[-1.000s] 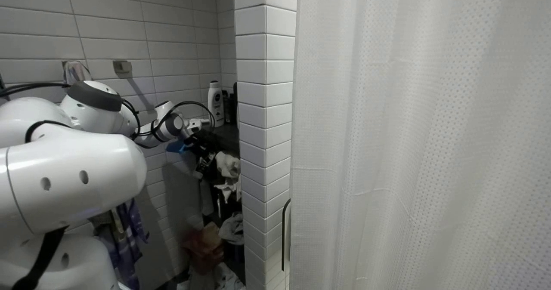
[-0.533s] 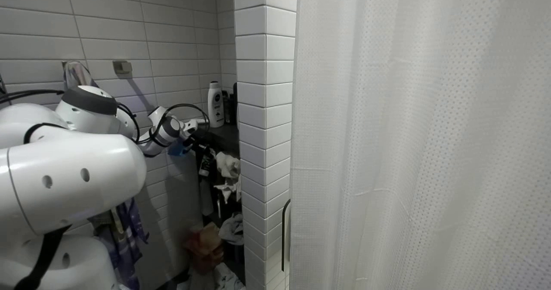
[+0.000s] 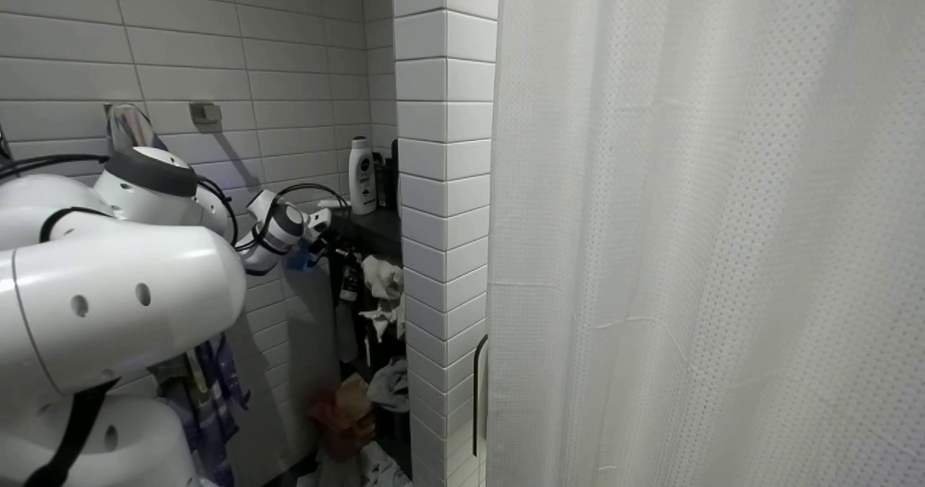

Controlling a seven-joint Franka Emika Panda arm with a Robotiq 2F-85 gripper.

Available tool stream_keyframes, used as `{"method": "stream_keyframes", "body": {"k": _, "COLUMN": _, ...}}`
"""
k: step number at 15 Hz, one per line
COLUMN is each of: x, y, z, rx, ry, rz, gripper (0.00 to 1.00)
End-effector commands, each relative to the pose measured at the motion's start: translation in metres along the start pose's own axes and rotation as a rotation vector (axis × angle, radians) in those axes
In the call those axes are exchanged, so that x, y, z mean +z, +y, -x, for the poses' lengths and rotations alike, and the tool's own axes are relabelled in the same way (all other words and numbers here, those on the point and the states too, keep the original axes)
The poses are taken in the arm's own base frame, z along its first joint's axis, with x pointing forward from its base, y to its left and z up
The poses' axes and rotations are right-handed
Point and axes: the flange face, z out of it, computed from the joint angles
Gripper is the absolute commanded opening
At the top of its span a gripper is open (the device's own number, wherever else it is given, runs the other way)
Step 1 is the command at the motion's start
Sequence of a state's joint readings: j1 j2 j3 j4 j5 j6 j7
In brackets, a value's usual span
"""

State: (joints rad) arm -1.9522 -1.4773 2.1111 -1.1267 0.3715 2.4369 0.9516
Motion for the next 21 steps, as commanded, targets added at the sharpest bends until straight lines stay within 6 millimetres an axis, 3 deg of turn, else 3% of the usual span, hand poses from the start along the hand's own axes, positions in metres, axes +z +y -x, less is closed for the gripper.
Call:
{"method": "stream_keyframes", "body": {"k": 1, "x": 0.009, "y": 0.000, "z": 0.013, "rx": -0.021, "ry": 0.054, "rz": 0.023, "gripper": 0.03}}
{"method": "stream_keyframes", "body": {"k": 7, "x": 0.010, "y": -0.010, "z": 0.027, "rx": -0.099, "ry": 0.176, "rz": 0.037, "gripper": 0.03}}
{"method": "stream_keyframes", "body": {"k": 11, "x": 0.008, "y": -0.012, "z": 0.022, "rx": -0.089, "ry": 0.239, "rz": 0.019, "gripper": 0.03}}
{"method": "stream_keyframes", "body": {"k": 21, "x": 0.029, "y": -0.001, "z": 0.009, "rx": -0.047, "ry": 0.296, "rz": -0.019, "gripper": 0.03}}
